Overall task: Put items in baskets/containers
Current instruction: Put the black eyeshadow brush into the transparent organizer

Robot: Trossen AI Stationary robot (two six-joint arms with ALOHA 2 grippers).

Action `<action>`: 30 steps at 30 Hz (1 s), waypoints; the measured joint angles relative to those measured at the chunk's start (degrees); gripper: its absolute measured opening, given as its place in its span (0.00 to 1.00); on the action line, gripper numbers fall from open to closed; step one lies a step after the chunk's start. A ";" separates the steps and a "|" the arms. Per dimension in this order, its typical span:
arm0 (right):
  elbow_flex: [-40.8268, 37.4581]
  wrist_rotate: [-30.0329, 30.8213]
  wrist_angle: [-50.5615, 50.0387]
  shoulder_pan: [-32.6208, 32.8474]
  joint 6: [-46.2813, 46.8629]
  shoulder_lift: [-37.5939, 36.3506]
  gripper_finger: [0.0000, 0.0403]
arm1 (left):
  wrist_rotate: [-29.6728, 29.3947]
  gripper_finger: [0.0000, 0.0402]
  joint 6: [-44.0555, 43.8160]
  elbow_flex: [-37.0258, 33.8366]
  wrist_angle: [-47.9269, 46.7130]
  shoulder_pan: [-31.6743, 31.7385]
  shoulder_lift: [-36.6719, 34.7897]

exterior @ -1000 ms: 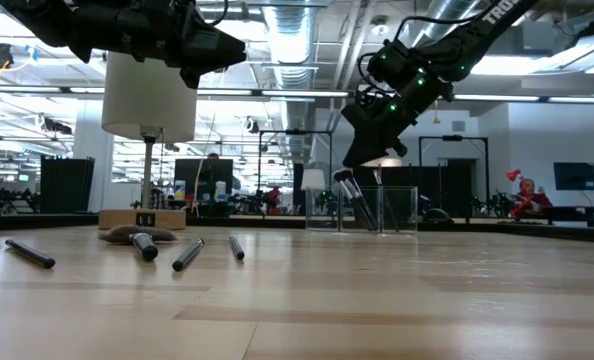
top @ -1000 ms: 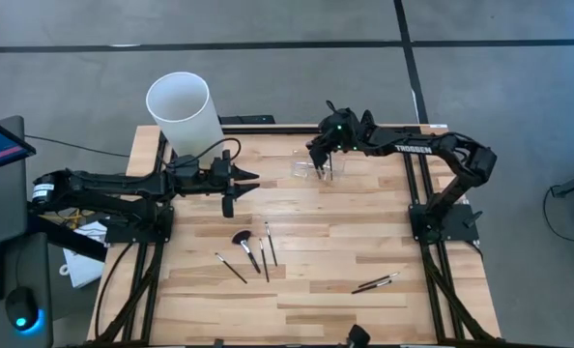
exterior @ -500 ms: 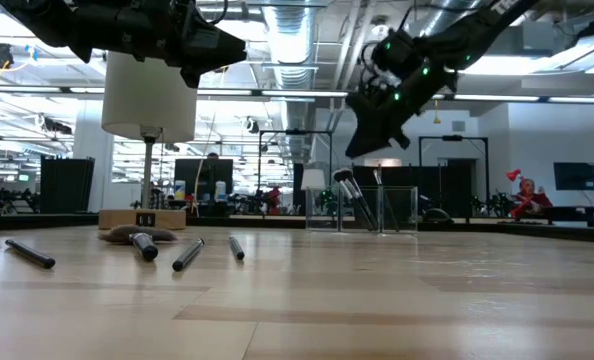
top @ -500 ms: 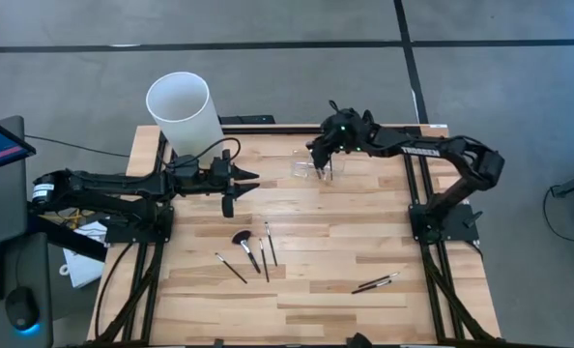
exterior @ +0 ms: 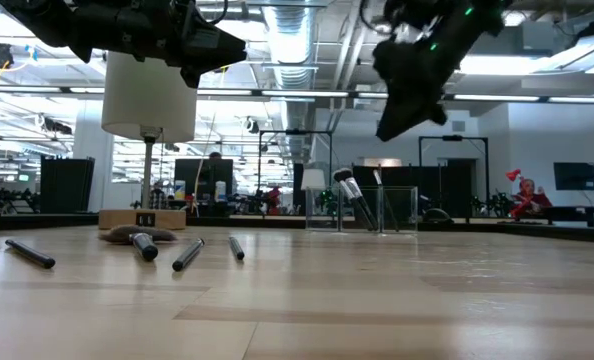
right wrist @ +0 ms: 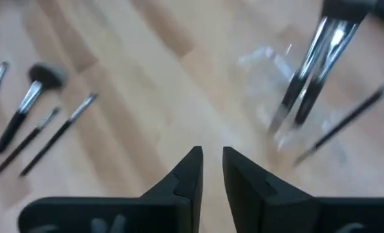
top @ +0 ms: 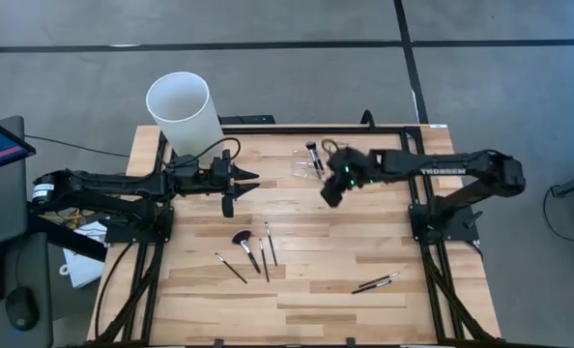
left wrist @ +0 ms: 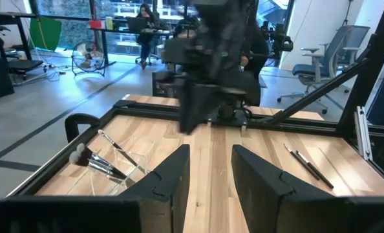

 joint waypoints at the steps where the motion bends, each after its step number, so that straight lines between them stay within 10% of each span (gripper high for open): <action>1: 0.00 1.03 -1.16 2.09 2.73 -0.58 0.15 | 0.00 0.28 0.00 0.00 0.00 0.00 0.00; 17: 0.08 12.64 -12.34 36.64 46.11 -0.33 0.19 | -1.09 0.28 -9.56 0.00 0.59 -5.70 0.00; 30: 0.00 1.42 -16.12 55.32 84.97 7.17 0.19 | -1.29 0.28 -12.28 0.00 0.68 -13.40 0.00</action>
